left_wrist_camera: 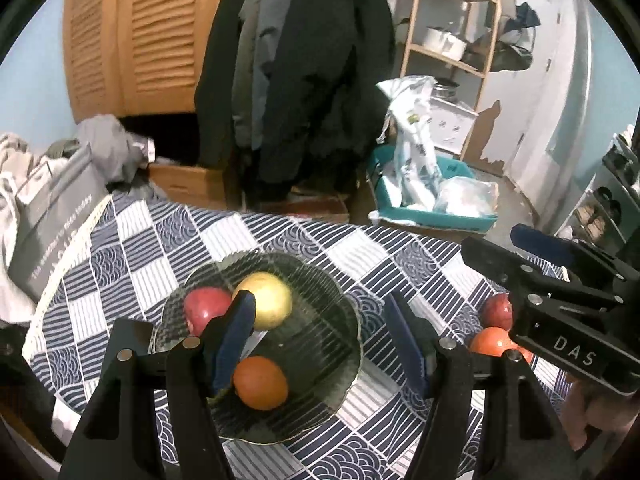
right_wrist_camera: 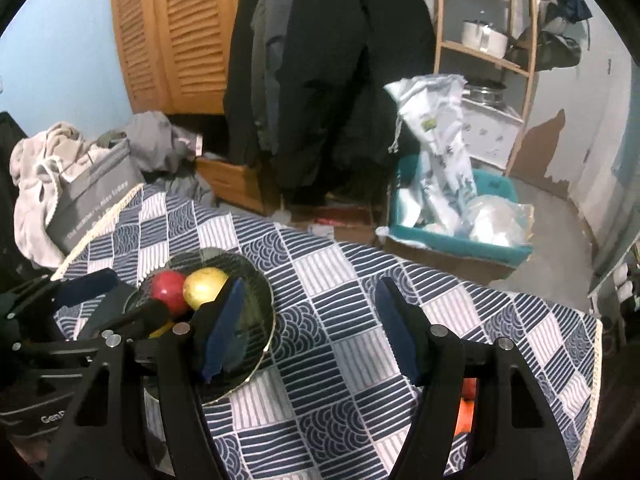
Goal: Organize fruits
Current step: 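Withdraw both tools from the bowl back toward the remaining fruit, then move both tools toward the oranges beside the red apple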
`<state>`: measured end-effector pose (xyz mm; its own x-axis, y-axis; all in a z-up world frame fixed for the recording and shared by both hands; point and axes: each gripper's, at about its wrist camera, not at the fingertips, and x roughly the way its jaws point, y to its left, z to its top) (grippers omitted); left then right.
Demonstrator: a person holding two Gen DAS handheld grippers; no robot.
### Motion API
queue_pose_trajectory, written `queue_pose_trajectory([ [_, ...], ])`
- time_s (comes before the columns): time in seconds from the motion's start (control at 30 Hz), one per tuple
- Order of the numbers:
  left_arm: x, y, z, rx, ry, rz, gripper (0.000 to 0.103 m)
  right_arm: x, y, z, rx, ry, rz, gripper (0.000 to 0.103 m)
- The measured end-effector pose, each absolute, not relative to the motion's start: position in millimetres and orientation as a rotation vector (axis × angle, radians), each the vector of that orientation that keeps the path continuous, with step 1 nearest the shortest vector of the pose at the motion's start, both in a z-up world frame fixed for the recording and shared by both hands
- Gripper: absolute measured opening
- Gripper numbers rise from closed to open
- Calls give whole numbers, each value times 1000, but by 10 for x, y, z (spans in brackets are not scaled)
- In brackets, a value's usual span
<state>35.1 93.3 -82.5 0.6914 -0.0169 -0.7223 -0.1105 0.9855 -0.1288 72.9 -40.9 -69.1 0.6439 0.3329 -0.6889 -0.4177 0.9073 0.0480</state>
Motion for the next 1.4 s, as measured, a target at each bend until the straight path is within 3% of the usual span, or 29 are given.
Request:
queue_pose_trajectory([
  [0.57, 258, 424, -412, -66, 701, -45, 70, 498, -1064, -299, -41, 689, 362, 68],
  [1.4, 370, -229, -348, -24, 713, -168, 72, 287, -2070, -212, 9, 664, 208, 68],
])
